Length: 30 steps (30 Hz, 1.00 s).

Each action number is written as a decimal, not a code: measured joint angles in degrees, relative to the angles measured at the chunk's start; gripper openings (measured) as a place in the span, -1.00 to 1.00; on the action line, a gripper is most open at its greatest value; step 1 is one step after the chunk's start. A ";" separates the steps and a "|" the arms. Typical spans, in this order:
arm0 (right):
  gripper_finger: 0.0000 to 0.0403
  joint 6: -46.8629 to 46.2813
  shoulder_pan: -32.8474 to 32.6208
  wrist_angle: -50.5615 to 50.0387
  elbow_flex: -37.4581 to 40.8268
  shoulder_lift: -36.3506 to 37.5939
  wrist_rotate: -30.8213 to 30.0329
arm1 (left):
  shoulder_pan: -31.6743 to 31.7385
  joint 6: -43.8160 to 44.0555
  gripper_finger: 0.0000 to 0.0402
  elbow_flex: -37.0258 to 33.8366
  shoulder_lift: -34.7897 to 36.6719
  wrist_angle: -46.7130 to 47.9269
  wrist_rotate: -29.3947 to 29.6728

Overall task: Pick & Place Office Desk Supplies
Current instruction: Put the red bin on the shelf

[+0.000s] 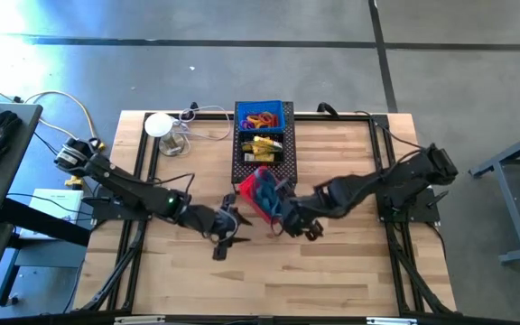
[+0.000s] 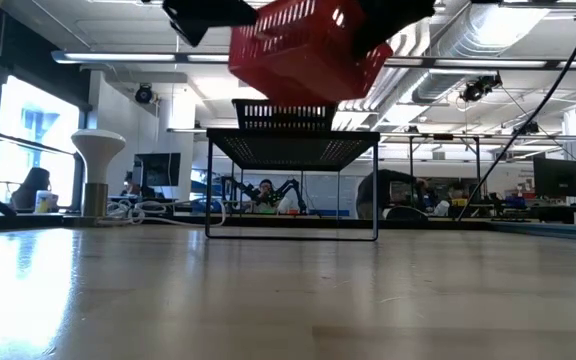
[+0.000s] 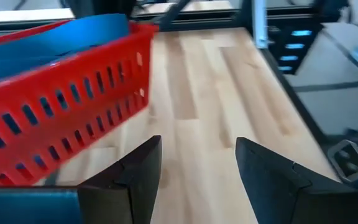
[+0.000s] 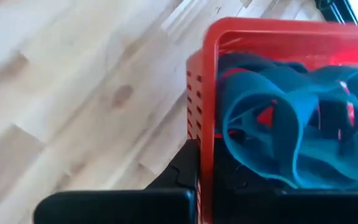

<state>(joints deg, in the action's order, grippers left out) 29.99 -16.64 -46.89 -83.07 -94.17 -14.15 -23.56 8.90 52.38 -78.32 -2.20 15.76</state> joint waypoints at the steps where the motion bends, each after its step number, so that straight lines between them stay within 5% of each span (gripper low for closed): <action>1: -0.98 -2.37 -1.03 0.10 0.00 0.00 -0.70 | -0.84 -0.01 -0.02 0.00 0.02 0.02 -0.01; 16: -0.98 -33.18 -10.90 3.89 0.00 0.00 -7.34 | -13.50 0.16 -0.02 0.00 1.11 0.85 0.60; 30: -0.98 -62.04 -4.81 -17.16 -11.68 -0.02 -0.56 | -17.56 0.14 -0.02 0.00 1.11 1.47 4.09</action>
<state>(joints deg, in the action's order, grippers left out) -32.05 -21.45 -64.05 -94.74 -94.19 -14.71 -41.12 9.04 52.38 -77.21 -0.73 19.85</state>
